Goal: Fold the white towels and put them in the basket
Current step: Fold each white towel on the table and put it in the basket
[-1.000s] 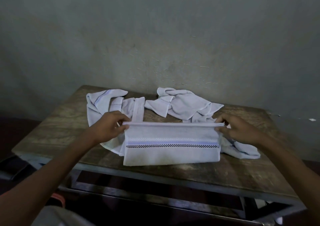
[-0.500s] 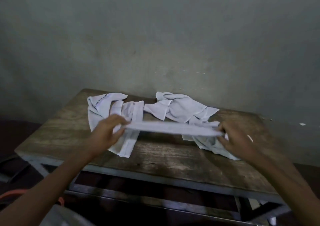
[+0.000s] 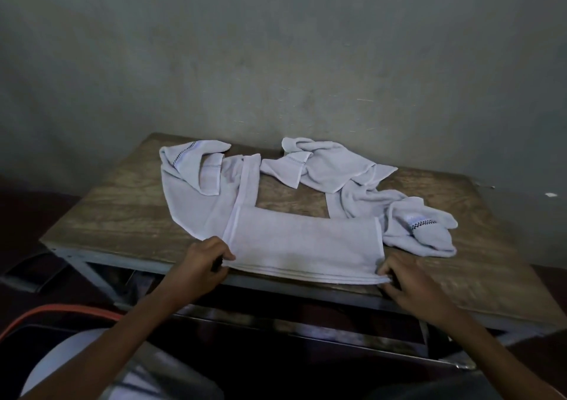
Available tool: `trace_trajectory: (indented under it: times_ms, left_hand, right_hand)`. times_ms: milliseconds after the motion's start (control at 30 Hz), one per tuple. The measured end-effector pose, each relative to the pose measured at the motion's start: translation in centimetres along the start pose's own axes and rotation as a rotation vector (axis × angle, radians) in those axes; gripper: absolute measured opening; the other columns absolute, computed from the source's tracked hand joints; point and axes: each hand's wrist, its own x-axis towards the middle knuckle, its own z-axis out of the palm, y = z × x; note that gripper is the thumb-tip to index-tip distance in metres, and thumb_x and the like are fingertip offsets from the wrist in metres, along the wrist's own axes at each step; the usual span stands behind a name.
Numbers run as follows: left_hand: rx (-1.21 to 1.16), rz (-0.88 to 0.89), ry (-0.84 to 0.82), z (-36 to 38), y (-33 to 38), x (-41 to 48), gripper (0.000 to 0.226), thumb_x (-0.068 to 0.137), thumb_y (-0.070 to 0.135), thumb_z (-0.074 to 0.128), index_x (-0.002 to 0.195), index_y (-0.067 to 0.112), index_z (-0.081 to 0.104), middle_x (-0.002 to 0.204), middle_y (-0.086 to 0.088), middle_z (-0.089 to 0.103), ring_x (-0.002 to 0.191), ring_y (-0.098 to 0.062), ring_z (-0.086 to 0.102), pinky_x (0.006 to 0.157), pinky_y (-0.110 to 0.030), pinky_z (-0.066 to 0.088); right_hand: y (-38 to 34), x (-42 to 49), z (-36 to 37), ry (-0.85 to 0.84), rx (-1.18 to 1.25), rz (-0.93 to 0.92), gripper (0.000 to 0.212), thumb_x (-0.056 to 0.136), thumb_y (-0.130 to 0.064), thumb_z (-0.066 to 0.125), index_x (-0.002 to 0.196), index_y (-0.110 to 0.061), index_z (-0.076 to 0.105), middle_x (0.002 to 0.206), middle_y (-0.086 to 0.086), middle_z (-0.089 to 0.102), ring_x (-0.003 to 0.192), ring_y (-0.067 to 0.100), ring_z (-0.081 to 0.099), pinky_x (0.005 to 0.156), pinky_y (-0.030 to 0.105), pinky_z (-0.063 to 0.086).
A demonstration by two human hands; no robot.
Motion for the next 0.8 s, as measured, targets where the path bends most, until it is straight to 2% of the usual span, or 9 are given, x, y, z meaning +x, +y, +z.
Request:
trace_trajectory:
  times_ms: [67, 133, 200, 300, 433, 533, 633, 700, 800]
  left_hand:
    - [0.072, 0.014, -0.02, -0.1, 0.2, -0.1, 0.022, 0.066, 0.009, 0.066, 0.085, 0.021, 0.062, 0.083, 0.007, 0.058, 0.066, -0.004, 0.053, 0.061, -0.032, 0.048]
    - [0.148, 0.043, -0.06, -0.5, 0.7, -0.1, 0.019, 0.065, 0.019, 0.064, 0.083, 0.022, 0.062, 0.083, 0.01, 0.057, 0.069, -0.005, 0.053, 0.062, -0.033, 0.048]
    - [0.203, 0.045, -0.073, -1.1, 1.4, 0.1, 0.017, 0.061, 0.026, 0.063, 0.077, 0.025, 0.06, 0.08, 0.013, 0.055, 0.072, -0.004, 0.051, 0.064, -0.031, 0.045]
    - [0.26, 0.034, 0.022, -0.6, 3.2, 1.9, 0.007, 0.066, 0.031, 0.056, 0.069, 0.024, 0.057, 0.077, 0.011, 0.054, 0.076, -0.009, 0.05, 0.069, -0.029, 0.036]
    - [0.217, -0.045, 0.117, 3.2, 6.3, 6.6, 0.031, 0.076, 0.024, 0.04, 0.094, 0.015, 0.064, 0.096, -0.001, 0.064, 0.093, -0.018, 0.058, 0.083, -0.031, 0.039]
    - [0.283, -0.158, 0.038, 6.5, 7.2, 8.7, 0.049, 0.082, 0.026, 0.031, 0.116, 0.005, 0.06, 0.119, -0.012, 0.062, 0.113, -0.03, 0.058, 0.093, -0.043, 0.043]
    - [0.414, -0.245, -0.079, 8.4, 6.7, 8.4, 0.055, 0.09, 0.032, 0.027, 0.127, 0.003, 0.054, 0.131, -0.015, 0.057, 0.124, -0.033, 0.051, 0.099, -0.054, 0.039]
    - [0.507, -0.263, -0.083, 8.8, 6.1, 7.9, 0.057, 0.09, 0.037, 0.028, 0.13, 0.004, 0.052, 0.133, -0.014, 0.056, 0.125, -0.033, 0.05, 0.101, -0.056, 0.037]
    - [0.523, -0.331, -0.076, 8.9, 5.7, 7.8, 0.064, 0.088, 0.044, 0.026, 0.133, 0.005, 0.048, 0.137, -0.014, 0.051, 0.13, -0.031, 0.045, 0.106, -0.055, 0.03]
  right_hand:
    - [0.2, -0.2, -0.1, -0.011, 0.005, 0.021, 0.027, 0.078, -0.024, 0.061, 0.08, -0.043, 0.042, 0.081, -0.016, 0.052, 0.078, -0.002, 0.049, 0.069, 0.029, 0.043]
    - [0.1, -0.5, -0.4, -0.046, -0.018, 0.038, 0.022, 0.076, -0.042, 0.066, 0.08, -0.043, 0.044, 0.084, -0.019, 0.051, 0.082, -0.003, 0.049, 0.072, 0.026, 0.043]
    - [-0.3, -0.3, -0.7, -0.027, -0.09, 0.079, 0.025, 0.073, -0.06, 0.061, 0.07, -0.04, 0.047, 0.079, -0.02, 0.049, 0.081, -0.003, 0.048, 0.072, 0.025, 0.04]
    - [-2.5, 1.8, -0.3, 0.128, -0.242, 0.104, 0.034, 0.08, -0.059, 0.046, 0.061, -0.032, 0.048, 0.07, -0.015, 0.046, 0.076, 0.005, 0.047, 0.07, 0.03, 0.029]
    - [-7.4, 7.2, 2.8, 0.27, -0.301, 0.142, 0.036, 0.084, -0.039, 0.035, 0.078, -0.014, 0.06, 0.082, 0.004, 0.058, 0.082, 0.028, 0.056, 0.072, 0.037, 0.038]
    - [-10.1, 10.4, 5.9, 0.236, -0.284, 0.215, 0.044, 0.084, -0.033, 0.027, 0.102, -0.01, 0.059, 0.105, 0.012, 0.061, 0.104, 0.032, 0.056, 0.087, 0.043, 0.042]
    - [-9.8, 11.0, 8.5, 0.068, -0.269, 0.24, 0.072, 0.088, -0.046, 0.004, 0.139, -0.01, 0.039, 0.148, 0.013, 0.037, 0.14, 0.028, 0.029, 0.113, 0.046, 0.021]
    - [-8.6, 10.4, 9.5, 0.014, -0.293, 0.22, 0.087, 0.086, -0.059, -0.015, 0.146, -0.013, 0.028, 0.155, 0.011, 0.024, 0.145, 0.025, 0.017, 0.116, 0.046, 0.011]
    - [-7.1, 9.6, 9.5, 0.0, -0.351, 0.241, 0.093, 0.083, -0.065, -0.016, 0.149, -0.013, 0.022, 0.157, 0.01, 0.017, 0.146, 0.022, 0.013, 0.117, 0.044, 0.006]
